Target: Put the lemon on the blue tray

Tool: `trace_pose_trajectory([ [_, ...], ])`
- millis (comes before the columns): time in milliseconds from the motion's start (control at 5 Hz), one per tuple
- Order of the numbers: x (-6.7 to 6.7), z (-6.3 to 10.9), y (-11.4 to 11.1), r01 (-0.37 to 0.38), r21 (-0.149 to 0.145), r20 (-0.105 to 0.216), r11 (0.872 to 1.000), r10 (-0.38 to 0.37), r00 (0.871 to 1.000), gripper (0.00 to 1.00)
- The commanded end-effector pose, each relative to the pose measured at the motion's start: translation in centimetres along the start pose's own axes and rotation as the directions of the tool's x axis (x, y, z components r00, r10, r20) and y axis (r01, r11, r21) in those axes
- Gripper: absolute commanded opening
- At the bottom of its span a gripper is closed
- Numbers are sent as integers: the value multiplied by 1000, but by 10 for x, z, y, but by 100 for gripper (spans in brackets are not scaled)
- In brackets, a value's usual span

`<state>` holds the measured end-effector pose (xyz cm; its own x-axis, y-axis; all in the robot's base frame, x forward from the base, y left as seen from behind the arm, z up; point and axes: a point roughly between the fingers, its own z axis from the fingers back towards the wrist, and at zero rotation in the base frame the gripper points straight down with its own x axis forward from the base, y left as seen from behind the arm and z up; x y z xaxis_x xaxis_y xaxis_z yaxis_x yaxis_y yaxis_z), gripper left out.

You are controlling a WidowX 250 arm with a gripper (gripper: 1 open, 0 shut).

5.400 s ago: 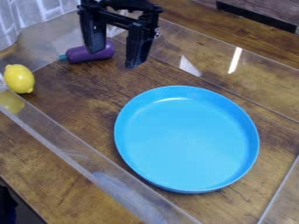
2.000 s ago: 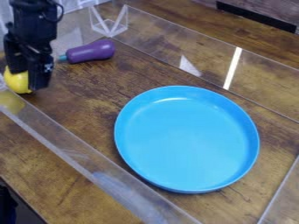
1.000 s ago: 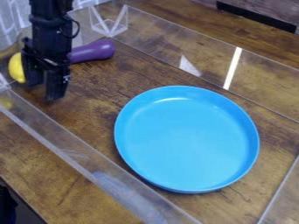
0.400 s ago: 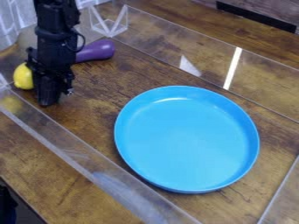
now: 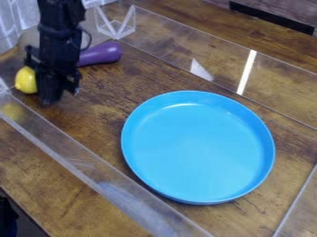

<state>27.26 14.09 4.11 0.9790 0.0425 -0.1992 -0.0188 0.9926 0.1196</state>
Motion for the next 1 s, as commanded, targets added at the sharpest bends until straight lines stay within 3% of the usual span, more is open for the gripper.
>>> trace_pose_trajectory([
  [0, 6, 66, -8, -40, 53, 108, 998, 34, 994, 0],
  [200, 6, 106, -26, -55, 58, 155, 997, 46, 987, 0],
  [400, 7, 129, -50, 11, 81, 181, 997, -25, 983, 0],
  [600, 6, 135, -73, 73, 82, 178, 994, -87, 980, 0],
  [800, 4, 132, -86, 69, 65, 171, 995, -79, 982, 100],
])
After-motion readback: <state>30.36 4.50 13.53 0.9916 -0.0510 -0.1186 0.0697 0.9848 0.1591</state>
